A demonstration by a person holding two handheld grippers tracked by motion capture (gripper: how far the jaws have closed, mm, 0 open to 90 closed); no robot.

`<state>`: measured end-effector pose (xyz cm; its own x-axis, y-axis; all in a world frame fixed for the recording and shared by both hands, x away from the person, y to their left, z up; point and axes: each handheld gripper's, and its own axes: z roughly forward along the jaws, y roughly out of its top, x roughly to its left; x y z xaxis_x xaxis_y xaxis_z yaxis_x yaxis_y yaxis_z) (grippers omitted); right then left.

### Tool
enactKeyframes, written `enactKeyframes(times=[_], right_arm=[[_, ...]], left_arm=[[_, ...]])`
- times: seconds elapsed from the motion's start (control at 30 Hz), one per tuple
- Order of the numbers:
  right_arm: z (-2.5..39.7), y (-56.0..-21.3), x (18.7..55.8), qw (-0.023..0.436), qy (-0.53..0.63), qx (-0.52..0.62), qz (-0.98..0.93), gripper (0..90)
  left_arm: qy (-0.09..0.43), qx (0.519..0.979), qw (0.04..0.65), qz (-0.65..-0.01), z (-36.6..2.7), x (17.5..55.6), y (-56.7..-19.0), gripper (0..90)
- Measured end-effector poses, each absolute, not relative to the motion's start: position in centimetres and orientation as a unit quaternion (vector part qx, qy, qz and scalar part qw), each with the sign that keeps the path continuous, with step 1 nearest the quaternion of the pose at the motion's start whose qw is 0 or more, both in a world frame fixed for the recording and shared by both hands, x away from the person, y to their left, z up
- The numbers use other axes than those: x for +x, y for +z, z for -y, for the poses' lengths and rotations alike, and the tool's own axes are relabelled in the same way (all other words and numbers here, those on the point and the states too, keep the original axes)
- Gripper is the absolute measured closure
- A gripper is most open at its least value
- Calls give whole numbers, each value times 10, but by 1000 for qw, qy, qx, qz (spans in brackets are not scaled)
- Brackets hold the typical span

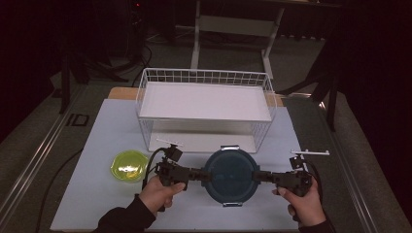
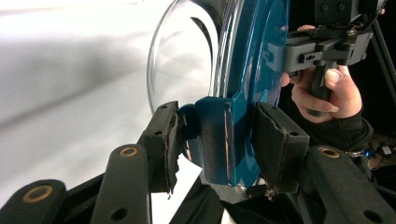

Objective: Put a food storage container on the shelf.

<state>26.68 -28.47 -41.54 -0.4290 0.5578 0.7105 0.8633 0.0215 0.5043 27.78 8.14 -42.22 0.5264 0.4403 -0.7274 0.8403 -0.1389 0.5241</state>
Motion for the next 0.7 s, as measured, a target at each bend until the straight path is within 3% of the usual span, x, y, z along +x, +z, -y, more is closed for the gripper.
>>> enactKeyframes(times=[0.37, 0.7], right_arm=[[272, -353, 304, 132, -499, -490, 703, 560], [258, -324, 336, 125, -512, -483, 699, 559]], left_arm=[[-184, 718, 511, -436, -94, 303, -373, 523], [-164, 717, 518, -436, -108, 332, -338, 525]])
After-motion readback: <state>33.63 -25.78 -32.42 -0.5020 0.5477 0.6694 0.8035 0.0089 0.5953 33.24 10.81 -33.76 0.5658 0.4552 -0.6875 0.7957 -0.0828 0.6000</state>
